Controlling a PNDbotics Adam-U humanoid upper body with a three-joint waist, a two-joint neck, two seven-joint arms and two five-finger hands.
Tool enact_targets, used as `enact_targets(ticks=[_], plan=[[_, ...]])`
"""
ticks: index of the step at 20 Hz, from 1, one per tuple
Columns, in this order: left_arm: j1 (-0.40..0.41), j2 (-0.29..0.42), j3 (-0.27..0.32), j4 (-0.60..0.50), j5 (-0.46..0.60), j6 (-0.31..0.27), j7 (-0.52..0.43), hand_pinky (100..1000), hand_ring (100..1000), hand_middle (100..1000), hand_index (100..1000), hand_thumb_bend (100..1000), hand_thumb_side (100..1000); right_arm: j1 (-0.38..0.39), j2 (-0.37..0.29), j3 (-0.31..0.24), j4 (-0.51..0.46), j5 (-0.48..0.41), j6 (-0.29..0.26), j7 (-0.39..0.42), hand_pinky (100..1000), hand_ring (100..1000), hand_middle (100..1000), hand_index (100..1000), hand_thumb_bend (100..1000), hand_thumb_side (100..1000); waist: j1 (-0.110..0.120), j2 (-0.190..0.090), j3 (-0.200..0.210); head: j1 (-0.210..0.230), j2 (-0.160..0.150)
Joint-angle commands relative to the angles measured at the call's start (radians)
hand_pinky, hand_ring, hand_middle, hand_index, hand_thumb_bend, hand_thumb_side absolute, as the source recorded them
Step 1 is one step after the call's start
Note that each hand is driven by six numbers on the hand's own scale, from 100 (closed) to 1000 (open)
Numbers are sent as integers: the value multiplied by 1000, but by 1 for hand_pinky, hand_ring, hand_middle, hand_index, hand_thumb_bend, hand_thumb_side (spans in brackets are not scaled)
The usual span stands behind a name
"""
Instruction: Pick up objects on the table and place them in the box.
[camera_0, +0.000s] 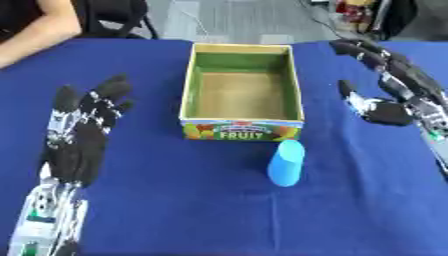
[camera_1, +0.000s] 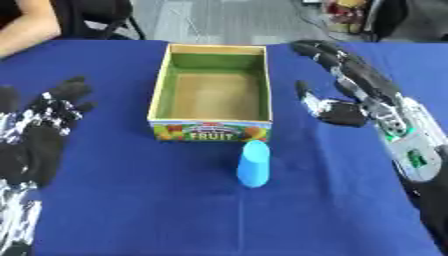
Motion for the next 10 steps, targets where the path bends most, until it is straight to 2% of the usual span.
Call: enact_targets(ticks=[1, 2, 10], plan=[[-7, 1, -3, -12, 6, -2, -5, 902, 944, 919, 805, 827, 1000, -32, 1, 6, 13, -6, -10, 14, 1000, 862, 924, 994, 138, 778, 0, -14, 1, -11, -7], [-8, 1, -4, -12, 6, -2, -5, 902, 944, 919, 805, 828, 1000, -36, 3, 12, 18, -3, -16, 19, 1000, 863, 927, 994, 100, 803, 0, -14, 2, -13, -7], [-10, -1, -6, -12, 8, -1, -9, 902, 945, 919, 803, 829, 1000, -56, 19, 53, 47, 36, -60, 46, 1000, 868, 934, 994, 100, 802, -1, -14, 8, -22, -12]])
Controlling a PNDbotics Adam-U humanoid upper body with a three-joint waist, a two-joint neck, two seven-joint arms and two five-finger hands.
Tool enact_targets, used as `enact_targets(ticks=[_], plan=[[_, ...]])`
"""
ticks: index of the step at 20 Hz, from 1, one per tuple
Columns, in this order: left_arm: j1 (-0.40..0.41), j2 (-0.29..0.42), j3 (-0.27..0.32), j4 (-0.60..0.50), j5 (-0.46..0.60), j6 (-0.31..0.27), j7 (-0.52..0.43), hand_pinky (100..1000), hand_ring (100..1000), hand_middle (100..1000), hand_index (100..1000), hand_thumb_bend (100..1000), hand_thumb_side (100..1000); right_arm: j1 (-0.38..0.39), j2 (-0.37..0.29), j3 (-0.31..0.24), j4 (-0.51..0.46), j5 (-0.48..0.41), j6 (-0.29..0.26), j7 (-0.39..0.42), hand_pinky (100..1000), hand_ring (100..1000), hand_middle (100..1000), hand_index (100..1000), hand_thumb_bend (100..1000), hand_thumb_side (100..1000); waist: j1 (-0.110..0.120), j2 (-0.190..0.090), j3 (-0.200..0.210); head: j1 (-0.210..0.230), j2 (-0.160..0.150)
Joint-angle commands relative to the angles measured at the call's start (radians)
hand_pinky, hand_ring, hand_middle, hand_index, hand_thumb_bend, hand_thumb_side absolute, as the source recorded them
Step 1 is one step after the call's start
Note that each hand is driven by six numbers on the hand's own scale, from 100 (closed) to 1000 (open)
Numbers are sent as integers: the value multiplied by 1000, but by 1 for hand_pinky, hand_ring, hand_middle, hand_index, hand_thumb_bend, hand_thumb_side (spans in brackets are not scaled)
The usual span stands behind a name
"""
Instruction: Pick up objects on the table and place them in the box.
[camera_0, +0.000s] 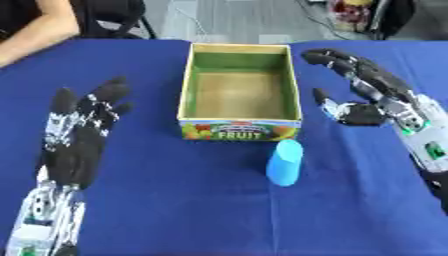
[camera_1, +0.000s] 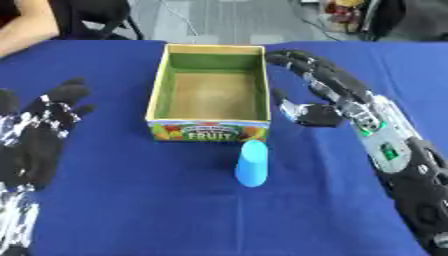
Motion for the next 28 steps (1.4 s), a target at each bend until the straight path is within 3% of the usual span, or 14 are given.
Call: enact_targets(ticks=[1, 12, 28], plan=[[-10, -1, -3, -15, 4, -1, -5, 902, 945, 920, 803, 828, 1000, -17, -5, 9, 0, 13, -17, 6, 1000, 868, 934, 994, 100, 801, -1, -14, 1, -13, -12], [-11, -1, -3, -14, 3, -1, -6, 903, 947, 921, 801, 826, 1000, 37, 14, 35, -9, 57, -46, 20, 1000, 870, 935, 993, 100, 800, 0, -12, -3, -10, -15], [-11, 1, -1, -14, 3, -2, -4, 905, 950, 921, 799, 824, 1000, 117, 10, 50, -138, 115, -42, 32, 1000, 879, 943, 995, 100, 801, 0, -11, -11, -5, -26]])
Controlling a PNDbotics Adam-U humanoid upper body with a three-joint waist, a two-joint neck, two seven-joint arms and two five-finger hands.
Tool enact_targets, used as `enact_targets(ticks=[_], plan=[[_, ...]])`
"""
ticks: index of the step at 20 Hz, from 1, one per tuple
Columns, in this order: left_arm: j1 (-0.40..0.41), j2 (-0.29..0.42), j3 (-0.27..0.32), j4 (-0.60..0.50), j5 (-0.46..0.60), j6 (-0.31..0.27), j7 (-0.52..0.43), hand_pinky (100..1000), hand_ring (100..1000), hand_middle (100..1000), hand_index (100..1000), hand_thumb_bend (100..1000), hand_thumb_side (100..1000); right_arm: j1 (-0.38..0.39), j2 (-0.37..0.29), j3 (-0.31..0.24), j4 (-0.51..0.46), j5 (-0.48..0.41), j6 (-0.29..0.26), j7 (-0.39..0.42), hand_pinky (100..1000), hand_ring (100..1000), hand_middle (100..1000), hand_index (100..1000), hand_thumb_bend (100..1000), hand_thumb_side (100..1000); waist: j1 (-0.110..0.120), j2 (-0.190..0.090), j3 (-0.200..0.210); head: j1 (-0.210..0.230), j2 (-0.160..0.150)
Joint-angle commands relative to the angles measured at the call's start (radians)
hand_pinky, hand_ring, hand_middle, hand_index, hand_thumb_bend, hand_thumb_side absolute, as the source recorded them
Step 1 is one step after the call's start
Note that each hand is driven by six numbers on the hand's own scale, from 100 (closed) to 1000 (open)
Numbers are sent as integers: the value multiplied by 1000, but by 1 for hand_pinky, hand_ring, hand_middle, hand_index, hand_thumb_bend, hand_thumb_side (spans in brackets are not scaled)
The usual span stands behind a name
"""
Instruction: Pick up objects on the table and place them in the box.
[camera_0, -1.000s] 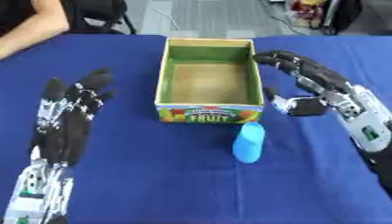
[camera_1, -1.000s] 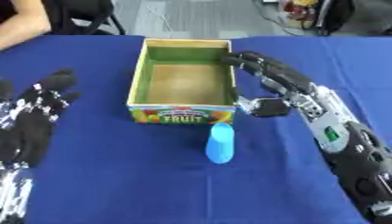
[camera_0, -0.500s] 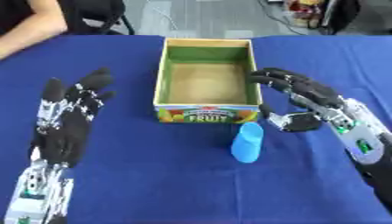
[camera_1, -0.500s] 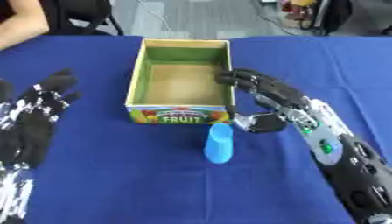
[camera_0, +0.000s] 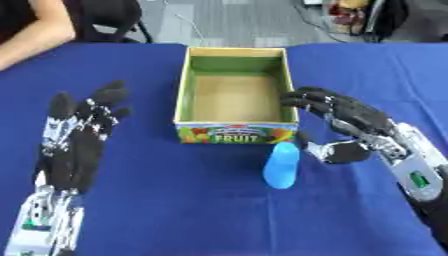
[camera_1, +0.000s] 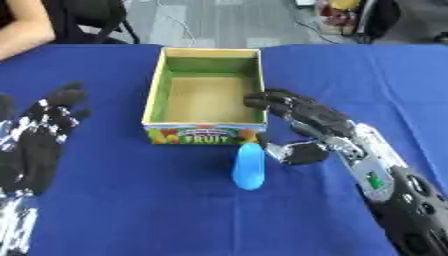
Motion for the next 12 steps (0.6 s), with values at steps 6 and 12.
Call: enact_targets(ticks=[6, 12], plan=[[-11, 8, -2, -15, 3, -3, -3, 905, 951, 922, 799, 822, 1000, -12, -6, 16, -25, 20, -9, 9, 1000, 878, 943, 994, 100, 799, 1, -12, 1, -2, -16], [-12, 6, -3, -15, 5, -3, -5, 905, 952, 922, 798, 824, 1000, -25, -2, 33, -1, 30, -26, 11, 1000, 878, 942, 994, 100, 796, 1, -11, 6, -5, -16]])
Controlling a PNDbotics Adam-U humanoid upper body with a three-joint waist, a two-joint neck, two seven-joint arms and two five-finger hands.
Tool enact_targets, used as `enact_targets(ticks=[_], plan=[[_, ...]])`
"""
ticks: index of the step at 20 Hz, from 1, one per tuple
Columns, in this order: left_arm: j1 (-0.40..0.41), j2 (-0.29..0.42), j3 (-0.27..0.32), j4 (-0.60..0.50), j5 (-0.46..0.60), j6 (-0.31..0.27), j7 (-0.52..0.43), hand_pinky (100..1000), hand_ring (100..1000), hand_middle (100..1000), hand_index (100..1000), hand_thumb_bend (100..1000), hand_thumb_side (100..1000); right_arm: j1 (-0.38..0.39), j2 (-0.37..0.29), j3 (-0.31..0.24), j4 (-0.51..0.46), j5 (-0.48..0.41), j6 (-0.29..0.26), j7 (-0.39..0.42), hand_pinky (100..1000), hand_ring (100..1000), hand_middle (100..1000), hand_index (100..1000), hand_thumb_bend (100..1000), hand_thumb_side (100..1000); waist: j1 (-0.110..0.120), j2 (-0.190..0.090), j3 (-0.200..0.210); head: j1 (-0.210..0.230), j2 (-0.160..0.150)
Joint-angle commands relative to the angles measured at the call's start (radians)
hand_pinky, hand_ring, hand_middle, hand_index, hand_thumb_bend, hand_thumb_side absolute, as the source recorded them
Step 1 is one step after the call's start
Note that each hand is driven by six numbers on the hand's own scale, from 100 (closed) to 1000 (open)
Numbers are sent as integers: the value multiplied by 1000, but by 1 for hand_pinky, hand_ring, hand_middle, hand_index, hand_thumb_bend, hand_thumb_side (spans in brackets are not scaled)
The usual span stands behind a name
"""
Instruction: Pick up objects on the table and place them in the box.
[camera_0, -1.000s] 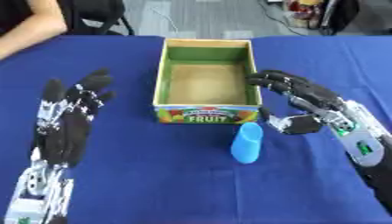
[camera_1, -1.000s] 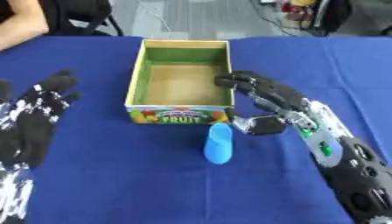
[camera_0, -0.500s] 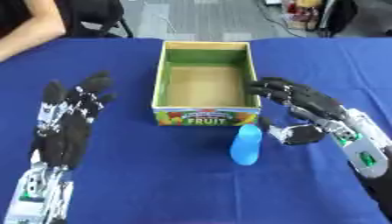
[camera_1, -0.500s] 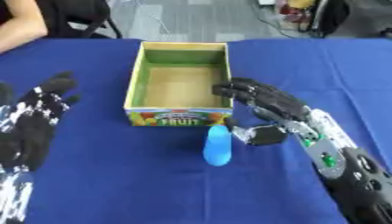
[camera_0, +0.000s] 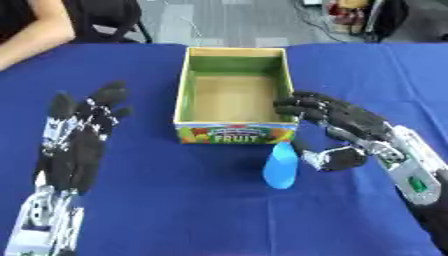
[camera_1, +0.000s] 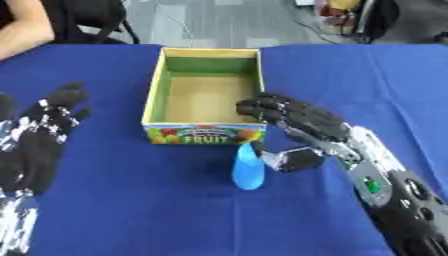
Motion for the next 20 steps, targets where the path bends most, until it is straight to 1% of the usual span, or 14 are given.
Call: enact_targets(ticks=[1, 15, 20], plan=[[-12, 6, -3, -15, 5, -3, -4, 906, 952, 922, 798, 824, 1000, -20, -2, 6, 6, 7, -12, 1, 1000, 877, 942, 994, 100, 795, 1, -11, 1, -5, -15], [-14, 4, -6, -15, 7, -2, -8, 906, 954, 923, 796, 823, 1000, -46, 28, 16, 139, 57, -44, -21, 1000, 866, 933, 989, 100, 790, 3, -11, 4, -13, -13], [-15, 3, -7, -15, 8, -2, -9, 906, 955, 923, 796, 823, 1000, -50, 32, 25, 190, 88, -60, -27, 1000, 867, 934, 989, 100, 788, 3, -11, 7, -15, -13]])
